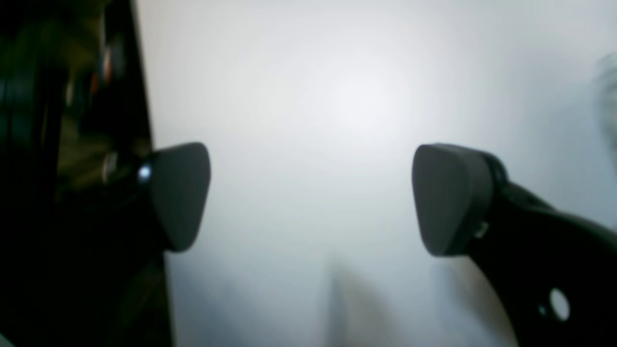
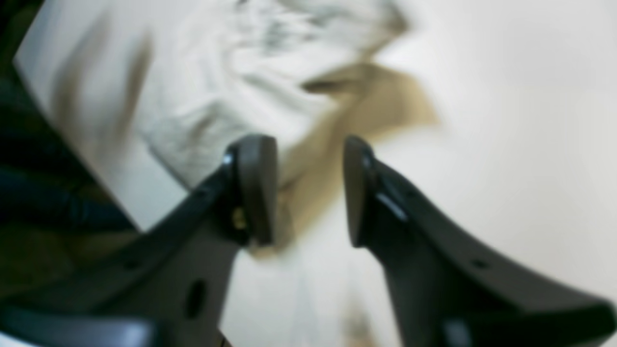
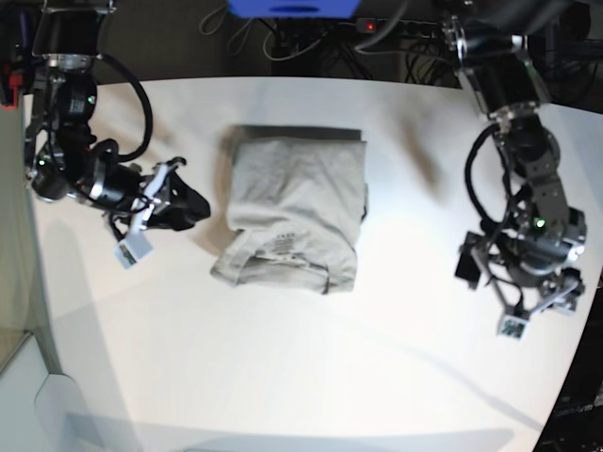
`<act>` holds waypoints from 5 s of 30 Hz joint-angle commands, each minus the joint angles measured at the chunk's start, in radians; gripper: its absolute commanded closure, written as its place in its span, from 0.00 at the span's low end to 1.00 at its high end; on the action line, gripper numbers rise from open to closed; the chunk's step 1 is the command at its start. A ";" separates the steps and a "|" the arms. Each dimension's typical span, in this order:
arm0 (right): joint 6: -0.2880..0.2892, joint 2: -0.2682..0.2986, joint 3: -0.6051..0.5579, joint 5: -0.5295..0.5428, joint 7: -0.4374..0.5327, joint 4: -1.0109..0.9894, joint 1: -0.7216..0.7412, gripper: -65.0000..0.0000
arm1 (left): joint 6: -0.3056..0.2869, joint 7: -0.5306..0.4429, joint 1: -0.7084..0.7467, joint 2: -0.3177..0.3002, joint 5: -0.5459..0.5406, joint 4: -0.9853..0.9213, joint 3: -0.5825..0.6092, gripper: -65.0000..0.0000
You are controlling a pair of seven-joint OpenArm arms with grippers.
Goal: Layout the t-shirt on the table in an organized manner, then fold the t-shirt properly
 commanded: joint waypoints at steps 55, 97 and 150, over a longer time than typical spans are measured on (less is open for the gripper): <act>0.013 -0.108 -0.643 0.019 0.414 -0.483 0.178 0.95 | -0.007 -0.021 0.433 0.051 -0.019 0.187 -0.486 0.00; 0.013 0.288 -0.640 0.019 0.646 0.222 -0.433 0.95 | -0.009 -0.216 0.786 0.080 -0.340 0.052 -0.544 0.00; 0.013 0.105 -0.643 -0.174 0.988 -0.750 -0.428 0.95 | 0.045 -1.018 0.445 0.054 0.056 -1.436 -0.331 0.00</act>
